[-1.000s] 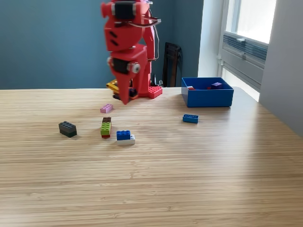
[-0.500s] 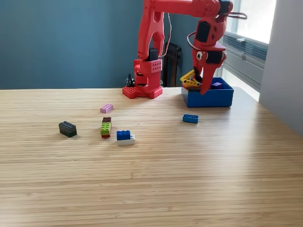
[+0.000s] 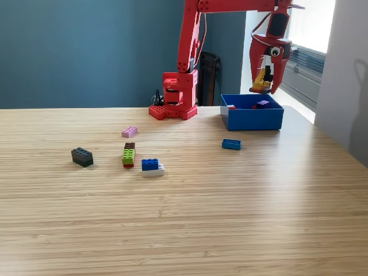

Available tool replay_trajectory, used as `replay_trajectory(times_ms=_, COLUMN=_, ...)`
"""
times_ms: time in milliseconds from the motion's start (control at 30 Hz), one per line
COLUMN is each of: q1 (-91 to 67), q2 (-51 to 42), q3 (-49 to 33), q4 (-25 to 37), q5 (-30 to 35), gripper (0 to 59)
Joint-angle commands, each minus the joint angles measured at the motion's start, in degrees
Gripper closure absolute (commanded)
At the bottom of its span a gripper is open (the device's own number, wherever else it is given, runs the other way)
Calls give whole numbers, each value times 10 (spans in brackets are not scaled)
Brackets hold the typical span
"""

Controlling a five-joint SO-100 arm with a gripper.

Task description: Grasp a lego block and put it in the bin.

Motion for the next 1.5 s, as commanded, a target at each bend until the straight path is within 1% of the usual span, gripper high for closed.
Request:
replay_trajectory(times_ms=33, q1=-43, q2=11, q3=-31, q4=13, q5=-11, gripper=585)
replay_trajectory(times_ms=333, q1=-90, q2=11, q3=-28, q4=13, q5=-47, gripper=583)
replay_trajectory(times_ms=367, q1=-89, q2=11, q3=-28, q4=12, q5=-51, gripper=565)
replay_trajectory(times_ms=400, q1=-88, q2=11, q3=-28, q4=12, q5=-54, gripper=515)
replay_trajectory(times_ms=467, q1=-87, q2=11, q3=-25, q4=12, q5=-60, gripper=364)
replay_trajectory(times_ms=500, q1=-86, q2=11, q3=-25, q4=12, q5=-61, gripper=314)
replay_trajectory(times_ms=533, q1=-86, q2=11, q3=-25, q4=12, q5=-61, gripper=279)
replay_trajectory(times_ms=633, q1=-85, q2=11, q3=-27, q4=12, q5=-59, gripper=212)
replay_trajectory(times_ms=700, q1=-84, q2=11, q3=-30, q4=12, q5=-59, gripper=191)
replay_trajectory(times_ms=733, q1=-84, q2=11, q3=-32, q4=12, q5=-59, gripper=191)
replay_trajectory(times_ms=800, q1=-83, q2=11, q3=-41, q4=12, q5=-59, gripper=215)
replay_trajectory(times_ms=867, q1=-74, q2=11, q3=-55, q4=13, q5=-60, gripper=267)
replay_trajectory(times_ms=933, q1=-51, q2=11, q3=-71, q4=13, q5=-59, gripper=357)
replay_trajectory(times_ms=1033, q1=16, q2=11, q3=-99, q4=13, q5=-42, gripper=545)
replay_trajectory(times_ms=1067, q1=45, q2=11, q3=-110, q4=13, q5=-35, gripper=572)
replay_trajectory(times_ms=1100, q1=78, q2=11, q3=-118, q4=12, q5=-30, gripper=585)
replay_trajectory(times_ms=1267, q1=253, q2=11, q3=-140, q4=12, q5=-25, gripper=585)
replay_trajectory(times_ms=1367, q1=342, q2=11, q3=-140, q4=11, q5=-40, gripper=585)
replay_trajectory(times_ms=1500, q1=414, q2=11, q3=-135, q4=11, q5=-62, gripper=585)
